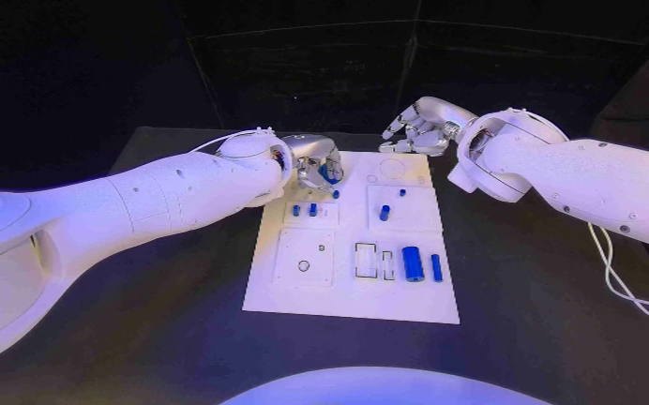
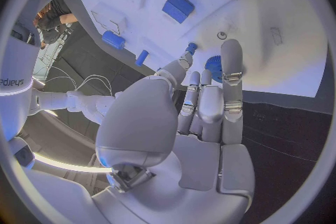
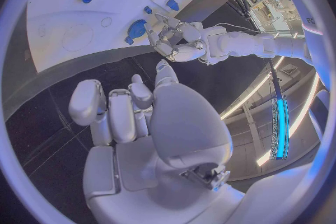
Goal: Assemble the parts on the task board
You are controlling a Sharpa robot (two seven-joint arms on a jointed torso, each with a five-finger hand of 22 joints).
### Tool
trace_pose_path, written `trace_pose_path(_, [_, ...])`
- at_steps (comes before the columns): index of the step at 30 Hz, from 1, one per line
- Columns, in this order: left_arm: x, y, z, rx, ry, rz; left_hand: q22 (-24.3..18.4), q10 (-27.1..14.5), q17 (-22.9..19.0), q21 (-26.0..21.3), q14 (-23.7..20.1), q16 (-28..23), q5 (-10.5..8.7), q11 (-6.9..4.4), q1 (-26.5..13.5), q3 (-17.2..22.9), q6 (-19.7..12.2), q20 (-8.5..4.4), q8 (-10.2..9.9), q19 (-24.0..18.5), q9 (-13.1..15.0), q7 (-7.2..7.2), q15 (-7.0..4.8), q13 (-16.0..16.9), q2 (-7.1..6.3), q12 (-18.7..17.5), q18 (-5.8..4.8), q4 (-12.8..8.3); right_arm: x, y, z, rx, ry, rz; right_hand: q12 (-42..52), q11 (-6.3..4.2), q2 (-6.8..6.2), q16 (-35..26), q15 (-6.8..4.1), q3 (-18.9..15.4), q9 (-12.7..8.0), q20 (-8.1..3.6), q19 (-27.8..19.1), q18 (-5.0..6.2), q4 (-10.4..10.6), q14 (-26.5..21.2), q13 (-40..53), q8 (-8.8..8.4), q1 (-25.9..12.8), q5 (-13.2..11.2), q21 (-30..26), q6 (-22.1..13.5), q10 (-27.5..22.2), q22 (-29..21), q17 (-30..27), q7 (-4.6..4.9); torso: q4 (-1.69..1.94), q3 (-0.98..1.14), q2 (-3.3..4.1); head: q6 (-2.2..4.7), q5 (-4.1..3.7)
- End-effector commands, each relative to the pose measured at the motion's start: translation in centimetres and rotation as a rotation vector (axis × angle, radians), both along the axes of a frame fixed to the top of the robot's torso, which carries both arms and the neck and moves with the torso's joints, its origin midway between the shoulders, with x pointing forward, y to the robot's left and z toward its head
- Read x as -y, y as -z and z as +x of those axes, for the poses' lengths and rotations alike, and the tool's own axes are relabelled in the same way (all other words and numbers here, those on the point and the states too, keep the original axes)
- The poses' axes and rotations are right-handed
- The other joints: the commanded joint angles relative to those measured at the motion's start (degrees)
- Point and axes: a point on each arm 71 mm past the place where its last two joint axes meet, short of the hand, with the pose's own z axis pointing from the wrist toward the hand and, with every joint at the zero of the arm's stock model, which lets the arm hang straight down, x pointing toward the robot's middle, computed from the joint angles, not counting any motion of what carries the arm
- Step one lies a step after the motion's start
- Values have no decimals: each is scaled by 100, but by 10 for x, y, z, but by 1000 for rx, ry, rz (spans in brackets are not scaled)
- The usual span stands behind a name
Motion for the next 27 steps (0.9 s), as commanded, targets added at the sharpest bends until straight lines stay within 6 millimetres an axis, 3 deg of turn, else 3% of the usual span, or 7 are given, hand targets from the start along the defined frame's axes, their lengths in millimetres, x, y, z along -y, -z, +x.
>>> trace_pose_path(1, [6, 2, -1, 6, 39, 42, 239, 50, 135, 231, 84, 110, -41, -2, -84, 14, 69, -5, -63, 98, -3, -15, 4, -18, 15, -40, 10, -32, -2, -2, 0, 5, -7, 3, -27, 1, 42, -26, -39, -30, -6, 0, -53, 112, -7, 161, -5, 33, 17, 30, -25, -38, -36, -9, -10, -17, -1, 1, 2, -16, -5])
trace_pose_path(8, [10, 6, -3, -12, 49, 63, 647, 86, 333, 613, 189, 268, -50, -10, -104, 24, 113, -13, -146, 234, -2, -24, -3, -25, 13, -87, -55, -70, -3, -2, 0, 5, -9, 4, -27, 1, 42, -26, -39, -30, -6, 0, -53, 112, -7, 161, -5, 33, 17, 30, -25, -38, -36, -9, -10, -17, 1, 3, -5, -22, -18])
trace_pose_path(27, [13, 13, -2, -51, 38, 109, 959, 232, 397, 905, 252, 362, -57, -37, -89, 115, 263, -31, -213, 321, 8, -54, -26, -23, 111, -136, -97, -122, -4, -1, 0, 4, -11, 4, -24, 1, 52, -28, -40, -28, -6, 0, -53, 112, -8, 161, -4, 34, 27, 41, -27, -39, -34, -11, -11, -18, 5, 3, -4, -38, -50])
